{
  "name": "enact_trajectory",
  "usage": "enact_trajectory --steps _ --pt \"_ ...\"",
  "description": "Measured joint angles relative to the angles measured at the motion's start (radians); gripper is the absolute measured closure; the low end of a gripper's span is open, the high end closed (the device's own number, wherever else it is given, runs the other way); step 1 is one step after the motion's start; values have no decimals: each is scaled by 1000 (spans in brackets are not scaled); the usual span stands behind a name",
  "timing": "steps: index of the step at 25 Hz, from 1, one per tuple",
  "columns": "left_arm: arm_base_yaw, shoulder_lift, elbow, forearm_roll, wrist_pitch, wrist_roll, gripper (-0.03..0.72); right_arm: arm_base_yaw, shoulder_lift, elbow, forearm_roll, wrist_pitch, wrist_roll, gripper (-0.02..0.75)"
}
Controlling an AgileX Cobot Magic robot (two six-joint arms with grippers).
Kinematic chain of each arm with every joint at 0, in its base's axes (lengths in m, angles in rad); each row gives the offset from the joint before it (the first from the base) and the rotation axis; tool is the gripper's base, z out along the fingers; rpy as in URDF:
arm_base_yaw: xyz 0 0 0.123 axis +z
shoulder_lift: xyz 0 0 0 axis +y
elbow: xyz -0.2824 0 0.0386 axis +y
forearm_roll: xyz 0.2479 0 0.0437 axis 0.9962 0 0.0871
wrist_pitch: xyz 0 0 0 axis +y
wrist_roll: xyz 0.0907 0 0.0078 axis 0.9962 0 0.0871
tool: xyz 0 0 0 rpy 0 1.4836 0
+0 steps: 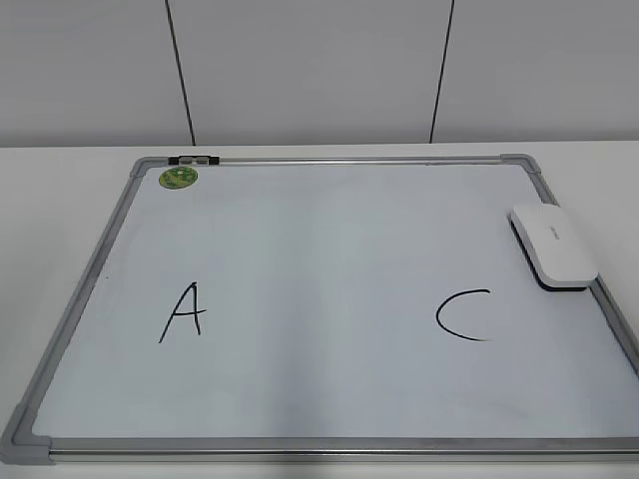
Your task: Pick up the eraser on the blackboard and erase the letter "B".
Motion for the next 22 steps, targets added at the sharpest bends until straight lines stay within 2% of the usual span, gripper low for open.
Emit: enact_trajectory --steps 6,12,22 --pt "-1 -167 148 19 0 -2 289 0 -171 173 -61 2 32 190" --pt "-1 -263 274 75 0 -2 289 0 -203 291 -124 -37 47 218" --pt "-1 -277 315 123 -115 -2 291 0 -203 350 -153 -117 47 234"
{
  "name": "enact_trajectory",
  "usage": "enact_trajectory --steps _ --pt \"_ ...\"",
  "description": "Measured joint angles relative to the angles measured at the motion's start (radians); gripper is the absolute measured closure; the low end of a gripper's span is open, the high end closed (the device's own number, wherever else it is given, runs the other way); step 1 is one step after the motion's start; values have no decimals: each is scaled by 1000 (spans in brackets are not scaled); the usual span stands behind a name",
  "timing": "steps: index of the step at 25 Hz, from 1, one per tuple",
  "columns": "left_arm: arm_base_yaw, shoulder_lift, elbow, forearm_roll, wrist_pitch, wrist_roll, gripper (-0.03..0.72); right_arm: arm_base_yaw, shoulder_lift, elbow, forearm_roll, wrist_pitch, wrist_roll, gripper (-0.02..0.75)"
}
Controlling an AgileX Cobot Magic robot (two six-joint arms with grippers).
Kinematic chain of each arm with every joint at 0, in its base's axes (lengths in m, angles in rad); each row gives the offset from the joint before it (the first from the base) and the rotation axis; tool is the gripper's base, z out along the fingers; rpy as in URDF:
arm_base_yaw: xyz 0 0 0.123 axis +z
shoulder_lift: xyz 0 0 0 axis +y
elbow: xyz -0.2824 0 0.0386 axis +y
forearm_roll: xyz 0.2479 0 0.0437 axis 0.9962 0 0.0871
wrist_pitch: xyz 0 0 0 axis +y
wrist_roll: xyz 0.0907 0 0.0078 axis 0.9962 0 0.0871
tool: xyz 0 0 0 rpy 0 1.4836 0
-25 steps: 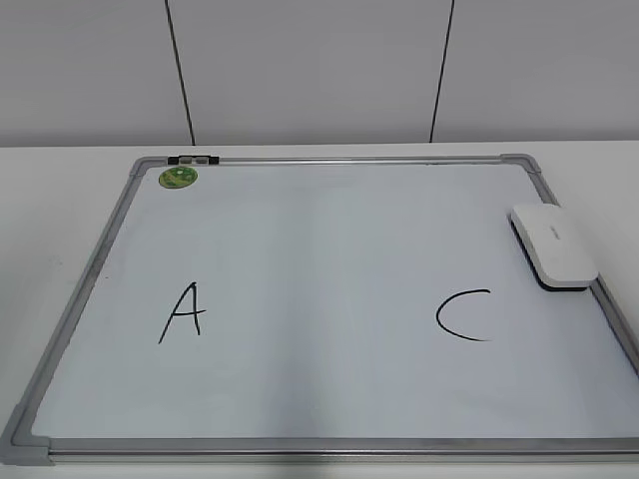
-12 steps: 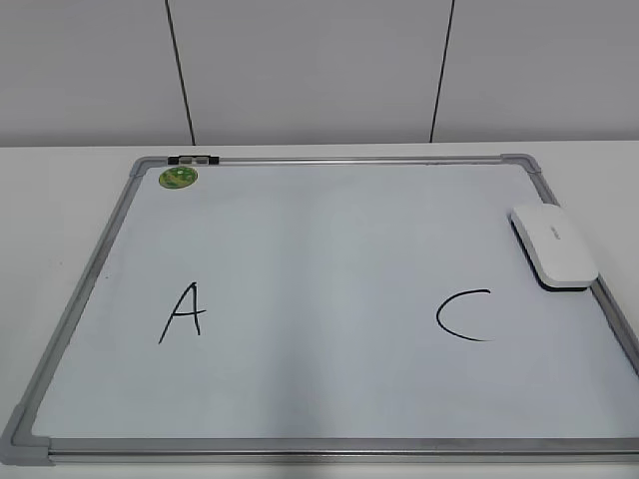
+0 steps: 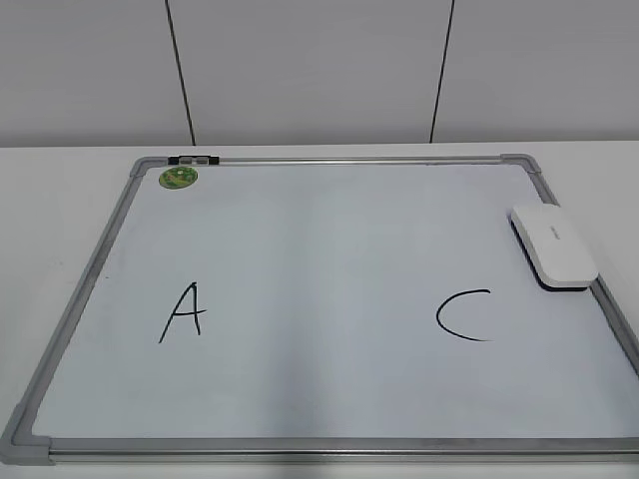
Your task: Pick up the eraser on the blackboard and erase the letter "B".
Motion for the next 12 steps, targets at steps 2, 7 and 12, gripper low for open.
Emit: enact_trajectory --steps 2,7,12 --pt "0 0 14 2 -32 0 291 0 0 0 0 0 0 235" --pt "0 0 23 2 -47 0 291 0 0 0 0 0 2 235" --pt "0 0 23 2 -50 0 296 0 0 0 0 0 2 235"
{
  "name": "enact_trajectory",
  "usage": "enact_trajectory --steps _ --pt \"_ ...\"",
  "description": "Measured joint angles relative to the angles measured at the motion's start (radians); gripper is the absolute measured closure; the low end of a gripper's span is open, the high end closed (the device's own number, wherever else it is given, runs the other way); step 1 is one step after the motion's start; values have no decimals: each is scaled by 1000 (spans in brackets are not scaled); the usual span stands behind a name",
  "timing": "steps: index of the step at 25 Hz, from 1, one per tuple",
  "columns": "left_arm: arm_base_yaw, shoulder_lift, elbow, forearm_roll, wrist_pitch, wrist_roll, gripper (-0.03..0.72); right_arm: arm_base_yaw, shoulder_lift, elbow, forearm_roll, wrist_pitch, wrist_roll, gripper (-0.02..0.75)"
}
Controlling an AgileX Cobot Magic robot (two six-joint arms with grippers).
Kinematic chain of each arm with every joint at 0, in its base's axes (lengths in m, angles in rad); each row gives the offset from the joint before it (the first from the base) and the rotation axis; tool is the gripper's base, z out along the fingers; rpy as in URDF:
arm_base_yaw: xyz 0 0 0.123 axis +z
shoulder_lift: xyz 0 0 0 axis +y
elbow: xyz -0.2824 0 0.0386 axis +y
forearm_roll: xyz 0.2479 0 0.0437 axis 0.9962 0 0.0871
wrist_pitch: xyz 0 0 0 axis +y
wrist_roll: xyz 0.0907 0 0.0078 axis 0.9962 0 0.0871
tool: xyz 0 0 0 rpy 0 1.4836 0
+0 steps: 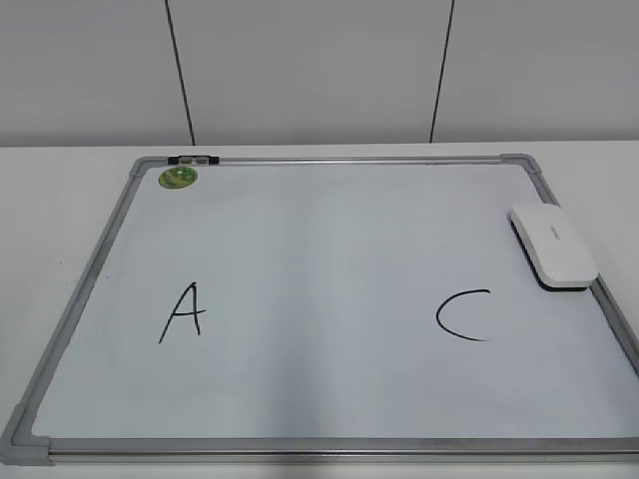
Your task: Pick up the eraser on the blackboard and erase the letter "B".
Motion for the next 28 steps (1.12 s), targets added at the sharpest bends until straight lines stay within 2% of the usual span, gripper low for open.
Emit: enact_trajectory --steps 13,28 --pt "0 -33 0 0 0 0 353 0 -24 0 0 0 1 236" --pt "25 -366 0 0 5 0 377 0 -429 0 0 5 1 236"
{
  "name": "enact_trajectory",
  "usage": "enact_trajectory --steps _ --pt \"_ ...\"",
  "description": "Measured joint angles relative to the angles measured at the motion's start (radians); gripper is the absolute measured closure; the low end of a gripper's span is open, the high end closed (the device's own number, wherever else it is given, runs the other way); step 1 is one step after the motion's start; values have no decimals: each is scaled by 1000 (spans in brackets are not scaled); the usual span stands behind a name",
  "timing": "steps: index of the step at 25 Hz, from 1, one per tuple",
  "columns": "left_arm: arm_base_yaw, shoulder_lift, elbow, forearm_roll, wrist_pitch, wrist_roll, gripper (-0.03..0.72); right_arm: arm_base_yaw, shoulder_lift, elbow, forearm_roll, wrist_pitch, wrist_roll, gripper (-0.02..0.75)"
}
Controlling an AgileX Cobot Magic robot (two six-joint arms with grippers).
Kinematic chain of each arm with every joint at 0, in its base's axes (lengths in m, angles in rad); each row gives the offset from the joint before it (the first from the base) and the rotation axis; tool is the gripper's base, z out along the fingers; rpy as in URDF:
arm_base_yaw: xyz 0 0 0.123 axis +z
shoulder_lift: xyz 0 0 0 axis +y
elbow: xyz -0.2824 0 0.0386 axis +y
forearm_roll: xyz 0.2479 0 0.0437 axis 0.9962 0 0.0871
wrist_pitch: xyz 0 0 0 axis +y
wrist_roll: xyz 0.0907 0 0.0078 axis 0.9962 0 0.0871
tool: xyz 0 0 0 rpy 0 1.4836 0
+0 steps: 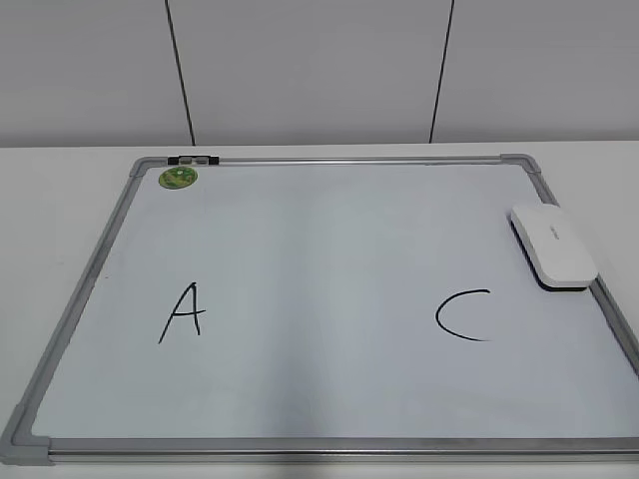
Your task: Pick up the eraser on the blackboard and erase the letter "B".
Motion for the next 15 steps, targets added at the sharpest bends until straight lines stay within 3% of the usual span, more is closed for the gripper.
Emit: enact_trajectory --steps 15 --pt "0 -2 0 0 3 0 430 0 -35 0 0 6 0 236"
